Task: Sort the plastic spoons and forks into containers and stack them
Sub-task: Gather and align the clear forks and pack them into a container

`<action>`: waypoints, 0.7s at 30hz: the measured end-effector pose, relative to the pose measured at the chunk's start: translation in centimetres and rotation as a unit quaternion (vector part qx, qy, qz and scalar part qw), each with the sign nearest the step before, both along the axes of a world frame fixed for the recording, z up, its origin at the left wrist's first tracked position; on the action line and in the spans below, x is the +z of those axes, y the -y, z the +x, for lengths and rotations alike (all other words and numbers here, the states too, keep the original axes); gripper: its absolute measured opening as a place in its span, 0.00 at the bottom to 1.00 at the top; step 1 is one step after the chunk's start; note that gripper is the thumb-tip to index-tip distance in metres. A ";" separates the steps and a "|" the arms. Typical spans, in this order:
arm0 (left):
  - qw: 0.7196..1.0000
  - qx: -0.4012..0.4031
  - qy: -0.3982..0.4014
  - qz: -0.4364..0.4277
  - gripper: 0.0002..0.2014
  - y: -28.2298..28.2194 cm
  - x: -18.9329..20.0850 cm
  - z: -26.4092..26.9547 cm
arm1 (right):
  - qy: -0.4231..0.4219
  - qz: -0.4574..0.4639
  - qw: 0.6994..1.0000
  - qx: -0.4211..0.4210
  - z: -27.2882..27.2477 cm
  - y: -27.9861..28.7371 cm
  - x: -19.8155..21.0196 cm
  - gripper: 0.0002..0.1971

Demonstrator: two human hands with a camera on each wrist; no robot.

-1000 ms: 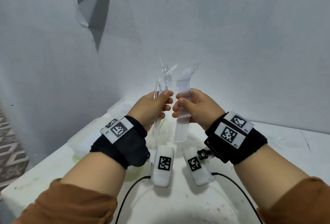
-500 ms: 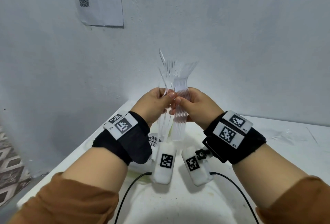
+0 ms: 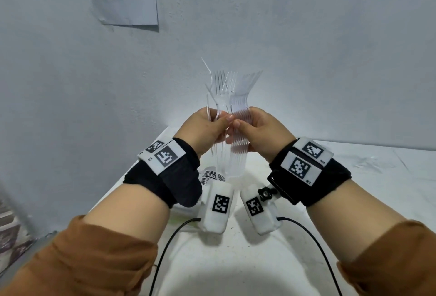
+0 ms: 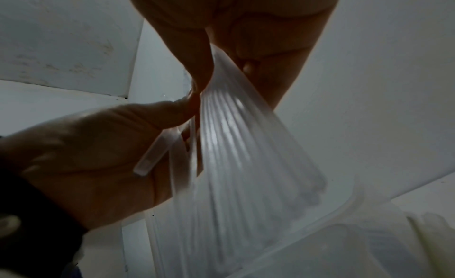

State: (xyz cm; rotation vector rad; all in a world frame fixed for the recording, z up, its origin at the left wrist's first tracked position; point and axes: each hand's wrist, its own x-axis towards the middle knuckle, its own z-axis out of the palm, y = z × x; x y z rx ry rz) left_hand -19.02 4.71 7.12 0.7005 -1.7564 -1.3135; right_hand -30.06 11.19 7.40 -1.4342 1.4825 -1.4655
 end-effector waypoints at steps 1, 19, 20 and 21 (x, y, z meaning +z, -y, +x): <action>1.000 -0.001 -0.001 0.002 0.16 0.0 0.0 0.0 | -0.002 0.001 1.000 -0.001 0.0 0.0 0.0 0.08; 0.997 -0.035 -0.034 0.067 0.09 0.1 0.2 0.0 | -0.079 -0.011 0.996 -0.042 -0.1 0.1 0.2 0.11; 0.997 -0.033 -0.030 0.062 0.09 0.1 0.2 -0.1 | -0.087 -0.014 0.995 -0.040 -0.2 0.0 0.2 0.11; 0.997 -0.030 -0.027 0.058 0.10 0.1 0.2 -0.1 | -0.089 -0.016 0.995 -0.038 -0.3 0.0 0.2 0.11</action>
